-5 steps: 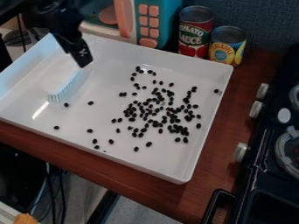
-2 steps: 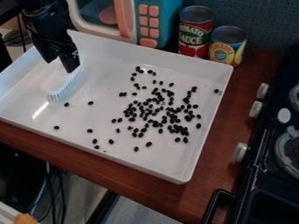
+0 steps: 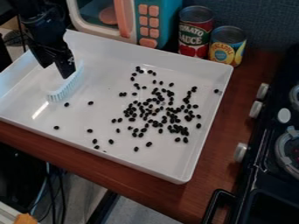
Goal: Sweep into pile
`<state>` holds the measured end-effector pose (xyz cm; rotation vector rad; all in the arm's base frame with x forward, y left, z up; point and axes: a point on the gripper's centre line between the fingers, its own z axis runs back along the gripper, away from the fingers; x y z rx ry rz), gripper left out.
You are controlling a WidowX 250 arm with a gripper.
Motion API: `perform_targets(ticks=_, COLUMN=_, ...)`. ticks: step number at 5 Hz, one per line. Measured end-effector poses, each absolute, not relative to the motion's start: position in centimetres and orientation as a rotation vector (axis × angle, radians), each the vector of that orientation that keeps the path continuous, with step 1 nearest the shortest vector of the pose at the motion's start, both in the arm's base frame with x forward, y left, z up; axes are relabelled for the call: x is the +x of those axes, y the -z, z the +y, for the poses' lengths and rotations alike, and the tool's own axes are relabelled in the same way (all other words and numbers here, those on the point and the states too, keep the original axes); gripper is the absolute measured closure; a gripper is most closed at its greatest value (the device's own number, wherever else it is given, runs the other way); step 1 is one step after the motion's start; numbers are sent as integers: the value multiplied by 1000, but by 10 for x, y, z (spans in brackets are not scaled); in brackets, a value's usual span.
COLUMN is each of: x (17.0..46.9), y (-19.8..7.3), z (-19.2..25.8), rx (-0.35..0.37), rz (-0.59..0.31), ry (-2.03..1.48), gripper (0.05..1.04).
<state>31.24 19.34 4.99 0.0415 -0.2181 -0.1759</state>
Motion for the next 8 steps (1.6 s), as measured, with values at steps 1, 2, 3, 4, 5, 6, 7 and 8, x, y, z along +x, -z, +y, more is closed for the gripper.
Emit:
perform_targets(ticks=1, x=312, y=-44, z=194, rx=37, rz=-205, ry=176, gripper=85)
perform_targets(ticks=2, x=314, y=-37, z=197, rx=34, rz=-191, ry=160, gripper=85)
perform_targets(ticks=3, x=314, y=-37, z=198, rx=38, rz=-189, ry=160, gripper=124)
perform_targets(ticks=4, x=315, y=-33, z=197, rx=1, rz=-201, ry=137, gripper=363)
perform_targets(ticks=5, x=314, y=-33, z=200, rx=14, rz=-203, ry=124, gripper=370)
perform_targets(ticks=6, x=313, y=-30, z=202, rx=33, rz=-210, ry=127, gripper=371)
perform_targets(ticks=7, x=310, y=-29, z=198, rx=22, rz=-213, ry=122, gripper=371)
perform_targets(ticks=8, x=302, y=-29, z=184, rx=-23, rz=-198, ry=104, gripper=371)
